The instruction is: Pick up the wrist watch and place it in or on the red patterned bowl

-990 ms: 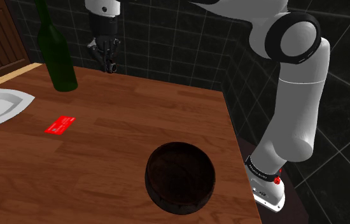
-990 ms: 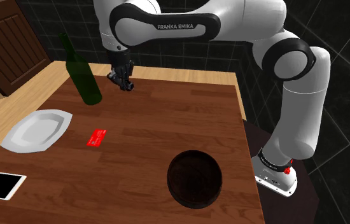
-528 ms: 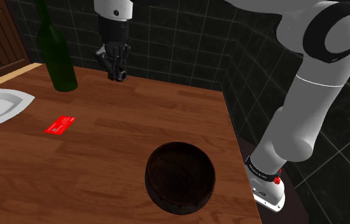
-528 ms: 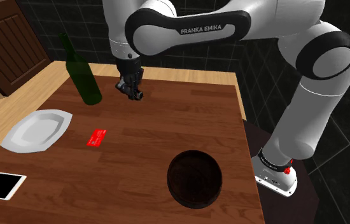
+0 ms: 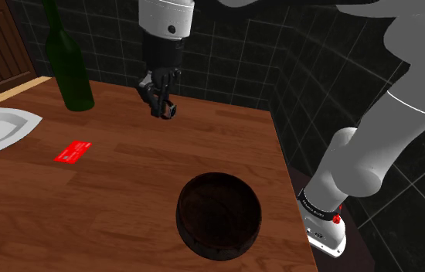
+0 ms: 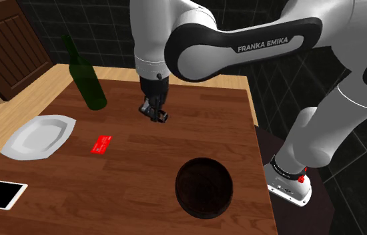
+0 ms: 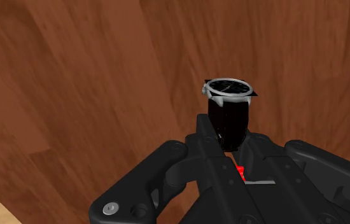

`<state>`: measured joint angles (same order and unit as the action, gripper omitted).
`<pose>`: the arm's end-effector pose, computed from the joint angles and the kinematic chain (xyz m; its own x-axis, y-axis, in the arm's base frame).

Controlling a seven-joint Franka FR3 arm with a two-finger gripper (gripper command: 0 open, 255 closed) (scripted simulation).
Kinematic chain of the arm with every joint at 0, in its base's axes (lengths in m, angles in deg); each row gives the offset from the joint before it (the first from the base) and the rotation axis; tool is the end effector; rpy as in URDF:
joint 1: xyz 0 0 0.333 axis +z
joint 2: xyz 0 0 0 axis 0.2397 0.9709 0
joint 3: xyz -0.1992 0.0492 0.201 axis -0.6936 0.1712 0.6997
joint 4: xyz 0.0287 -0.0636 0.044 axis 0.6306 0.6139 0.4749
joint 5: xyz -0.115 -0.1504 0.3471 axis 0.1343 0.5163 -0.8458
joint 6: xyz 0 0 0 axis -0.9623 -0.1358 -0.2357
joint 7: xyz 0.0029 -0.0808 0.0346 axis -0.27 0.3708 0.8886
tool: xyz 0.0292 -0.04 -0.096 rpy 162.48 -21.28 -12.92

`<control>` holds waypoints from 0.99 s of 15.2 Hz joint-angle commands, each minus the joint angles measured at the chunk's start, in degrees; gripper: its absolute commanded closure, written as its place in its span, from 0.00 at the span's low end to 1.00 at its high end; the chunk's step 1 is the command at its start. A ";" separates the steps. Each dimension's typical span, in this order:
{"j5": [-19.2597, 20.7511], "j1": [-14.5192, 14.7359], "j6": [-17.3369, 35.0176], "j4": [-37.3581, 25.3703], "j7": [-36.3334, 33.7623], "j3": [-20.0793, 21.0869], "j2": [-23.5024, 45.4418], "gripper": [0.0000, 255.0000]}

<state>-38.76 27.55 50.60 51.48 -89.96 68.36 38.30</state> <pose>0.4040 0.3619 0.5541 0.9432 0.3170 0.0997 0.3201 -0.9473 -0.0165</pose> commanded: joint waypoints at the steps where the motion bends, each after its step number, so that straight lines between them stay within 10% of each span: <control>1: -1.42 0.95 0.40 3.28 -1.33 0.75 -3.20 1.00; 15: -11.39 9.73 -2.37 16.91 -12.15 6.89 -22.12 1.00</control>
<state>-49.14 36.30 48.45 67.38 -100.61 74.31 17.68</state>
